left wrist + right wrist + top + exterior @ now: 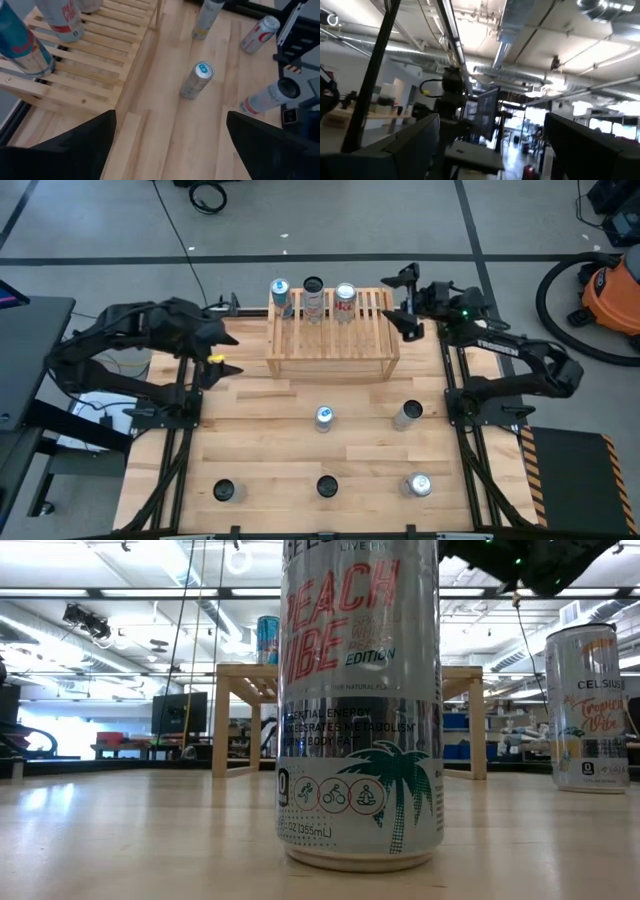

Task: Place canned beverage on shelf
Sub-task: Put the top white and yellow soda can on the shelf

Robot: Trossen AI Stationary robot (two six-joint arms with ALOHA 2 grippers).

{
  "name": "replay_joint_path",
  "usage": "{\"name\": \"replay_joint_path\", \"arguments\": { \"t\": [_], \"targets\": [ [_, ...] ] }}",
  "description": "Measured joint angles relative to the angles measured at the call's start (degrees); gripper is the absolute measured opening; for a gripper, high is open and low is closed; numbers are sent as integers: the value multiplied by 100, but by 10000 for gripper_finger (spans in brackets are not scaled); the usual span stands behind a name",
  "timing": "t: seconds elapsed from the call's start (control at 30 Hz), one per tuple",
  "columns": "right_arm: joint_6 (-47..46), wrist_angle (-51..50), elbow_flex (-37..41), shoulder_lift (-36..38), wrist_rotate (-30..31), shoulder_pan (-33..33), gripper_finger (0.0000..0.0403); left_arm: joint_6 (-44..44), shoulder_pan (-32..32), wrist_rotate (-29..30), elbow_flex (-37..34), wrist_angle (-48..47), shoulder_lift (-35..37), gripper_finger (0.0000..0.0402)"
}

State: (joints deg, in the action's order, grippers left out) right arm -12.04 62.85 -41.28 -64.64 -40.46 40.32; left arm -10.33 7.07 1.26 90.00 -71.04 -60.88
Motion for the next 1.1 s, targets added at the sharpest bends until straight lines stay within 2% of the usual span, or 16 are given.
{"name": "replay_joint_path", "arguments": {
  "t": [0.37, 0.7, 0.93, 1.1],
  "targets": [
    [70, -2558, 0, 1412, -121, -17, 370, -151, 0, 0, -87, -102, 213, 380],
    [169, -4910, 0, 2625, -65, -22, 370, -426, 0, -4, -1076, 407, 595, 380],
    [-545, -5268, 1, 2860, -620, -22, 370, -665, -35, -10, -1466, 697, 743, 380],
    [-619, -5473, 2, 2914, -1257, -22, 370, -752, -35, -10, -1478, 767, 744, 380]
  ]
}}
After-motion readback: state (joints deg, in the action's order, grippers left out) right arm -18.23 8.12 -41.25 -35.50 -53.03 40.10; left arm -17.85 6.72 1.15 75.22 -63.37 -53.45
